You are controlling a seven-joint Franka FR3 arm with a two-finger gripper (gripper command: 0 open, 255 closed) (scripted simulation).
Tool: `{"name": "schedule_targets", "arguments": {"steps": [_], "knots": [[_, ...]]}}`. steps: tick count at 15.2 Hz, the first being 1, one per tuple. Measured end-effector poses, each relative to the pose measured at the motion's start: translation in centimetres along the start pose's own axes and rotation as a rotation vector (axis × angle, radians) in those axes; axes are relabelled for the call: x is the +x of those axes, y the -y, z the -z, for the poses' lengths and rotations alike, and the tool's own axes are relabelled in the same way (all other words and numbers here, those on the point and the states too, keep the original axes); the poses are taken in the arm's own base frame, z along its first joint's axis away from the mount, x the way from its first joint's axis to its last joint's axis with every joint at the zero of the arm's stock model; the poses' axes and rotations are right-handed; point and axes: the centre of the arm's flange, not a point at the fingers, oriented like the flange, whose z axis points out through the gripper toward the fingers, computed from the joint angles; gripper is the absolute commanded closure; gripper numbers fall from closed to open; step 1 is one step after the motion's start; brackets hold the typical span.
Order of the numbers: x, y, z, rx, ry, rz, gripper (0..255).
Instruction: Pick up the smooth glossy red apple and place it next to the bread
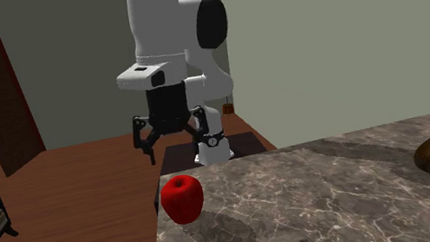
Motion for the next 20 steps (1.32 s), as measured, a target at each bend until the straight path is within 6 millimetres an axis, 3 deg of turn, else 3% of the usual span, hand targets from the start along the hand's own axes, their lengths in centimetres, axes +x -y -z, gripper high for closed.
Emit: {"name": "schedule_targets", "arguments": {"steps": [6,13,14,20], "knots": [[0.4,-0.2,-3.2,0.001,0.003,0.004,0],[0.4,-0.2,-4.0,0.001,0.003,0.004,0],[0.4,-0.2,-4.0,0.001,0.003,0.004,255],[0.4,-0.2,-4.0,0.001,0.003,0.004,255]]}}
